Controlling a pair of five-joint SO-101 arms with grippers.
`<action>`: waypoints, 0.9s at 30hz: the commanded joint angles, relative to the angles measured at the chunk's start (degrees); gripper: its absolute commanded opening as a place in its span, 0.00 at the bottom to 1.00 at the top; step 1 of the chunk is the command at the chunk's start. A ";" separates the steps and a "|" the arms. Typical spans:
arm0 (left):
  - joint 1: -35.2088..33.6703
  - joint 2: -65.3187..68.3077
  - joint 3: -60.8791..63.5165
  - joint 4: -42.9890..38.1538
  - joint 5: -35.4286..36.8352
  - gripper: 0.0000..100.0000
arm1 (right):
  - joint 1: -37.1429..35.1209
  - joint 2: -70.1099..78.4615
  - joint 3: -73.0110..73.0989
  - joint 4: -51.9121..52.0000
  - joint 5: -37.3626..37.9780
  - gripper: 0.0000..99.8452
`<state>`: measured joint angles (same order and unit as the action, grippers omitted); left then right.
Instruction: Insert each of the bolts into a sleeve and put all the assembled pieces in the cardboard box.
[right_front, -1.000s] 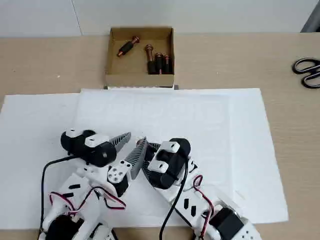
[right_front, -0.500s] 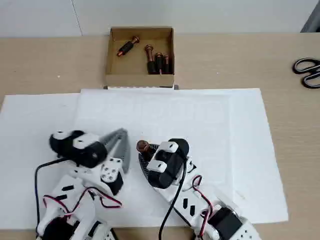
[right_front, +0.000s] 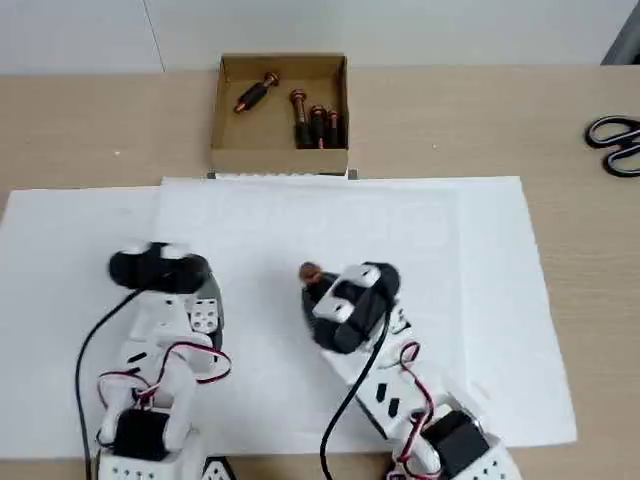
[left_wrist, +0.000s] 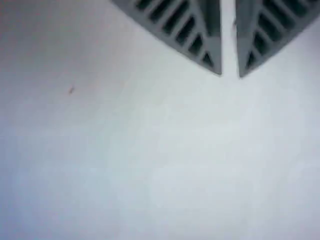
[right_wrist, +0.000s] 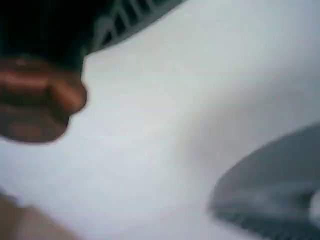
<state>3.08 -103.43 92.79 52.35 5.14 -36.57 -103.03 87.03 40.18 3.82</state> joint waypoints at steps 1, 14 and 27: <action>-0.62 -0.44 3.65 -3.52 -0.70 0.01 | 5.41 -0.75 -0.88 -1.27 -0.09 0.00; -0.62 -0.44 3.56 -2.29 1.14 0.01 | 12.18 -0.75 5.80 -1.27 -2.20 0.00; -7.65 -0.62 3.03 0.53 1.58 0.01 | 18.59 -0.48 3.25 -1.54 -4.66 0.00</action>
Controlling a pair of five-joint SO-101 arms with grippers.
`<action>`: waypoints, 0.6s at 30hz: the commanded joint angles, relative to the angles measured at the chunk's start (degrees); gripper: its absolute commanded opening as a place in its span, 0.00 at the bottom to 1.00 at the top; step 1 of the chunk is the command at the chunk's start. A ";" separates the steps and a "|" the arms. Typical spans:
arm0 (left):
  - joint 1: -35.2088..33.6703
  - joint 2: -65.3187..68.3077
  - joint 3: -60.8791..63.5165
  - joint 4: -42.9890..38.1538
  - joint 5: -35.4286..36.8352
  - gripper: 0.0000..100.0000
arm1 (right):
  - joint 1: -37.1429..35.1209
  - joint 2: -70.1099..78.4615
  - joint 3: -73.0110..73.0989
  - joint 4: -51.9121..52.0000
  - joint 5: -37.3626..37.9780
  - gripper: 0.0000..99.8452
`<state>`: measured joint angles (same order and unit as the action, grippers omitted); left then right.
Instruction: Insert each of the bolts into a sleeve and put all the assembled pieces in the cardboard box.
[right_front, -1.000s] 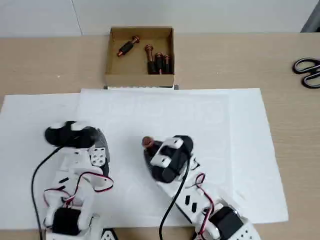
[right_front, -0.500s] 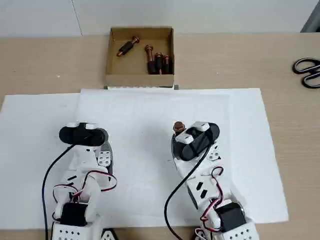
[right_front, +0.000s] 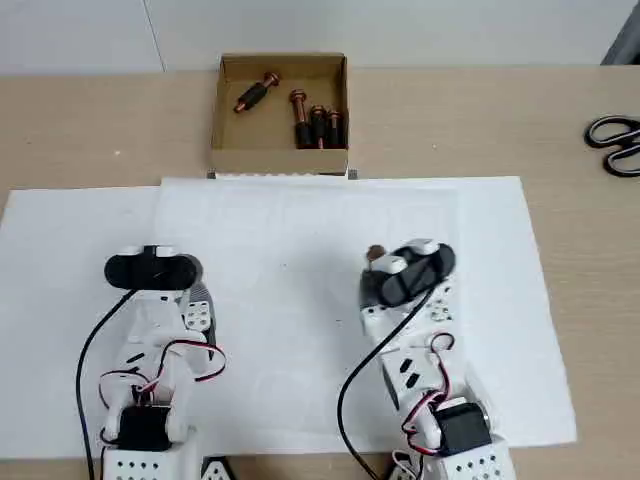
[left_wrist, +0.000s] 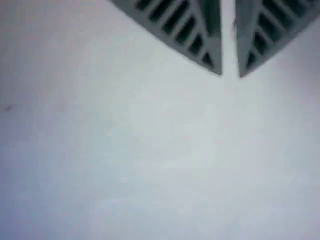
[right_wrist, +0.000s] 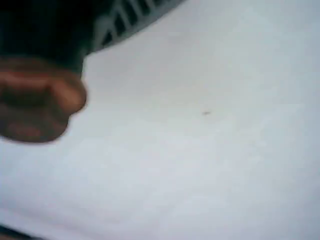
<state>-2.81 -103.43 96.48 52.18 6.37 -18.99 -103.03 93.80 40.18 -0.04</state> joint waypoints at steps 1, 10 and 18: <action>-2.20 -0.62 -0.66 0.62 0.44 0.01 | 1.01 -0.22 -4.75 -1.80 -0.79 0.00; -9.93 -0.53 -0.48 0.26 15.82 0.01 | 1.01 0.75 -8.09 -9.80 6.24 0.00; -4.22 -0.53 -0.22 0.26 16.44 0.01 | 1.27 21.05 -20.13 -12.79 0.18 0.00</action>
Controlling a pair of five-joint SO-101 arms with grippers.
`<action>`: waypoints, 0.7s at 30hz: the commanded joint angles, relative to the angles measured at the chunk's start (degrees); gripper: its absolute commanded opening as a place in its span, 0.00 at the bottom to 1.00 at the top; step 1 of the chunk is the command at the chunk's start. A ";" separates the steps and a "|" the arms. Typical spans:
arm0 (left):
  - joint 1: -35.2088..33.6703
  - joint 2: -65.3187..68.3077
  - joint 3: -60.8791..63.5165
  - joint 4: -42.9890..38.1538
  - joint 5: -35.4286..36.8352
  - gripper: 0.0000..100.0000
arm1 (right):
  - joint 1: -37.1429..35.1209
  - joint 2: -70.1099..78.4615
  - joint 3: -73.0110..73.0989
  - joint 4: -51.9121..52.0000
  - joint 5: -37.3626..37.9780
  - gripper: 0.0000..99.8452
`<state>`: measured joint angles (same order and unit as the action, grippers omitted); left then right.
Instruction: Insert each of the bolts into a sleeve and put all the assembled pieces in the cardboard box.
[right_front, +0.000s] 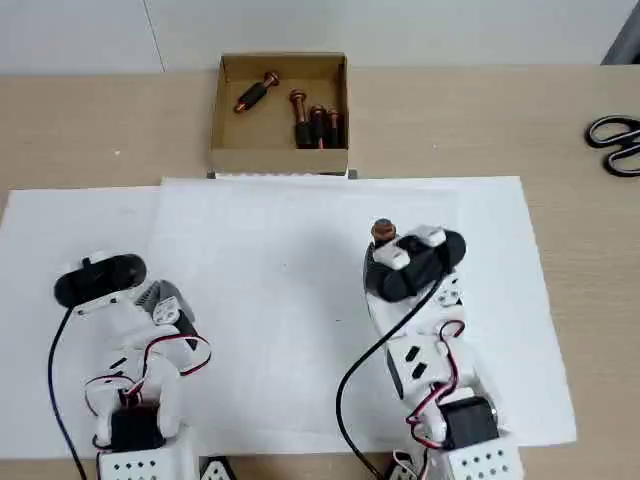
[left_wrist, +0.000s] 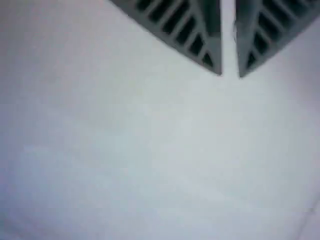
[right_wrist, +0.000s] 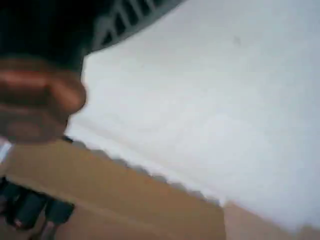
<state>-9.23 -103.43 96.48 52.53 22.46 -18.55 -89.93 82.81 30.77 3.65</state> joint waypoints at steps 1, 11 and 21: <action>3.43 -0.53 -0.22 -0.09 0.35 0.01 | 0.92 12.18 -11.96 -3.91 -4.57 0.00; 13.27 -0.53 -0.22 -0.09 0.26 0.01 | 3.03 50.07 -42.02 -8.75 -9.58 0.00; 14.51 -0.53 -0.48 1.67 0.26 0.01 | 2.95 72.04 -64.79 -8.66 -9.41 0.00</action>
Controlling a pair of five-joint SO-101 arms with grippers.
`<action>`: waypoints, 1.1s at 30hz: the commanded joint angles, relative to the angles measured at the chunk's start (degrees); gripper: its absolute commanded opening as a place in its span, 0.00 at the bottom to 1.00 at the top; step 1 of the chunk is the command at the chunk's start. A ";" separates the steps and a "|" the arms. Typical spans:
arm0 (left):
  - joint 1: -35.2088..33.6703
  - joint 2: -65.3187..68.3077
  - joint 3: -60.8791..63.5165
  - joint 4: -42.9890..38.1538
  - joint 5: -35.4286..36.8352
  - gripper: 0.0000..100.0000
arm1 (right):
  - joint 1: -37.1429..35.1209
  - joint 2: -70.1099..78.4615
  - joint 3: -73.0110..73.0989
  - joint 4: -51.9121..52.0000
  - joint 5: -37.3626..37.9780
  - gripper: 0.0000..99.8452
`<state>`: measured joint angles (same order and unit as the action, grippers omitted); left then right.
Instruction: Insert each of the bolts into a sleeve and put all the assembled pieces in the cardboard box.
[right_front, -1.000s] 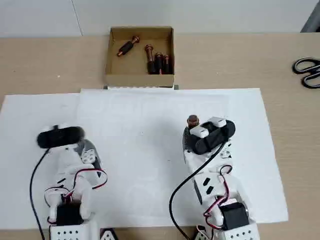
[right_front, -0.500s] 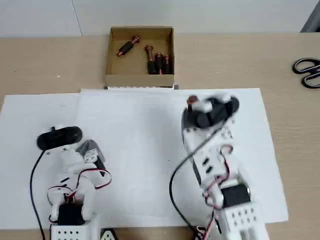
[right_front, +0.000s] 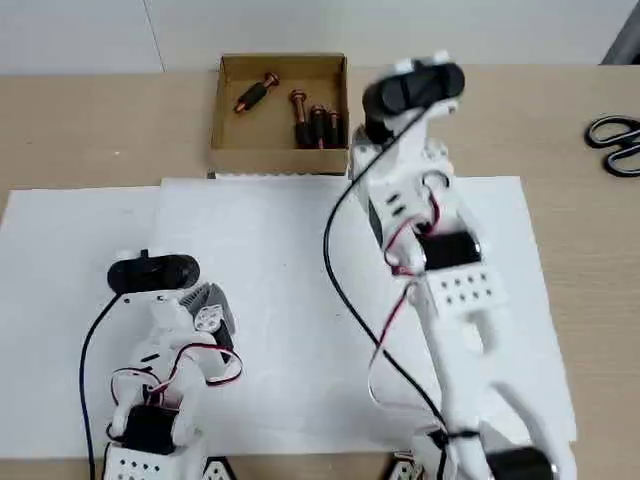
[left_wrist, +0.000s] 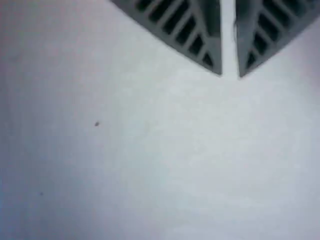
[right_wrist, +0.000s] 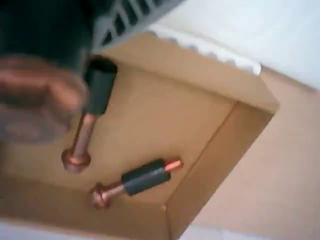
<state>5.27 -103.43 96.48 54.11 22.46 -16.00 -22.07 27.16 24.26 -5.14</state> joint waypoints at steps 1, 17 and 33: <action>-0.09 -0.53 -0.48 0.09 0.26 0.01 | 0.40 6.64 -11.69 -2.15 -0.62 0.00; -0.18 -0.62 -0.48 0.09 0.44 0.01 | -0.84 49.80 -52.57 -2.42 -1.05 0.00; -0.18 -0.62 -0.48 0.09 0.44 0.01 | -1.45 78.73 -83.16 -1.01 -0.62 0.01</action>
<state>5.27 -103.43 96.48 54.11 22.64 -16.88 56.88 -49.23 22.59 -5.67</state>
